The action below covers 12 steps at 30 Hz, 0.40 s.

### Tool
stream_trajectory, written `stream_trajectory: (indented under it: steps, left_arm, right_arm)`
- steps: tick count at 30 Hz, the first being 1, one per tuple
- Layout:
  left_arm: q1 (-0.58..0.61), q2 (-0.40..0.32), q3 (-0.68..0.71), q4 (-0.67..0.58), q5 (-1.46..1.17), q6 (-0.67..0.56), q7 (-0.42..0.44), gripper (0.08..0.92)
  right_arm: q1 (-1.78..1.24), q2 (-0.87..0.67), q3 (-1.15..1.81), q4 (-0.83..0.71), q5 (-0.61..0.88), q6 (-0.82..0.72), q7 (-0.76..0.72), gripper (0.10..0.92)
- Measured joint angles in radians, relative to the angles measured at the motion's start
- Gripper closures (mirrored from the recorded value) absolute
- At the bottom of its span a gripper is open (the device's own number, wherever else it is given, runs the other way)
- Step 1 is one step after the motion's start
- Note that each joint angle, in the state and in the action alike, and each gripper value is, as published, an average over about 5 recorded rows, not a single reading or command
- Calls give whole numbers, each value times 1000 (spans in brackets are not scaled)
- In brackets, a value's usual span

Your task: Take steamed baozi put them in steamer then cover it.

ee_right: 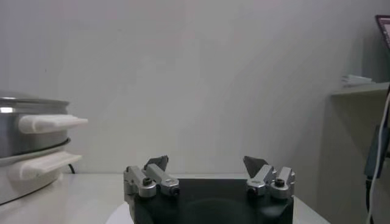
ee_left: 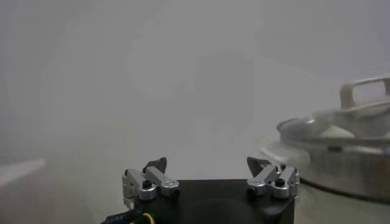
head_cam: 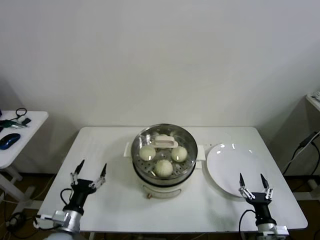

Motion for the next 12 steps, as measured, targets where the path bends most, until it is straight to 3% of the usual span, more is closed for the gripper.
stream_trajectory:
  steps: [12]
  left_arm:
    - [15, -10, 10, 93, -72, -68, 32, 177]
  right_arm:
    - [4, -5, -6, -7, 7, -6, -2, 203]
